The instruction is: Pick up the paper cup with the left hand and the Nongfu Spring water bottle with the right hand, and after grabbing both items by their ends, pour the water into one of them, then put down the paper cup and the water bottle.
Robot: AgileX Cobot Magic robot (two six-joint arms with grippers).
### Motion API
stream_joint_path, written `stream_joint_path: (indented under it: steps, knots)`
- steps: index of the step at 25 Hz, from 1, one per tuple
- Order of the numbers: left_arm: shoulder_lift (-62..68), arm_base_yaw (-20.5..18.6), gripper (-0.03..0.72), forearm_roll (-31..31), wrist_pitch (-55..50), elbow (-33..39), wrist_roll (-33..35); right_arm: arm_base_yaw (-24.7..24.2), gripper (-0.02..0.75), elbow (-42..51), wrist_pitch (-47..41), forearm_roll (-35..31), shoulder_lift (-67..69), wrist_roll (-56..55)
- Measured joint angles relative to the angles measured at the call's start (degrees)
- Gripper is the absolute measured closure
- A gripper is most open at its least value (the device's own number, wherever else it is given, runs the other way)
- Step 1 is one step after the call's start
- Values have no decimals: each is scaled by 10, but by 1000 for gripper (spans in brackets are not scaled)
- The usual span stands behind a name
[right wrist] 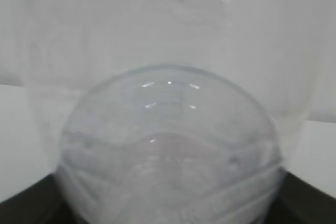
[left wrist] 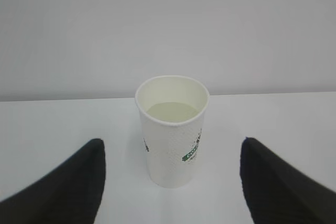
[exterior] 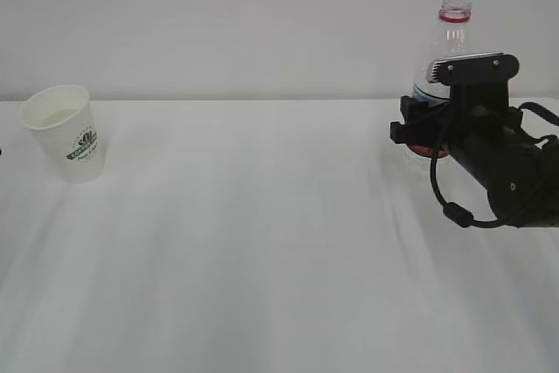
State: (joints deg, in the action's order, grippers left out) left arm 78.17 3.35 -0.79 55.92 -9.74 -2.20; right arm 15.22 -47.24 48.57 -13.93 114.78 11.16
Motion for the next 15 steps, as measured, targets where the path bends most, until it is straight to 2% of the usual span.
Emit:
stream_joint_path:
  steps: [15]
  knots:
    - [2,0,109,8,0,0,0,0,234,-47,0,1,59,0]
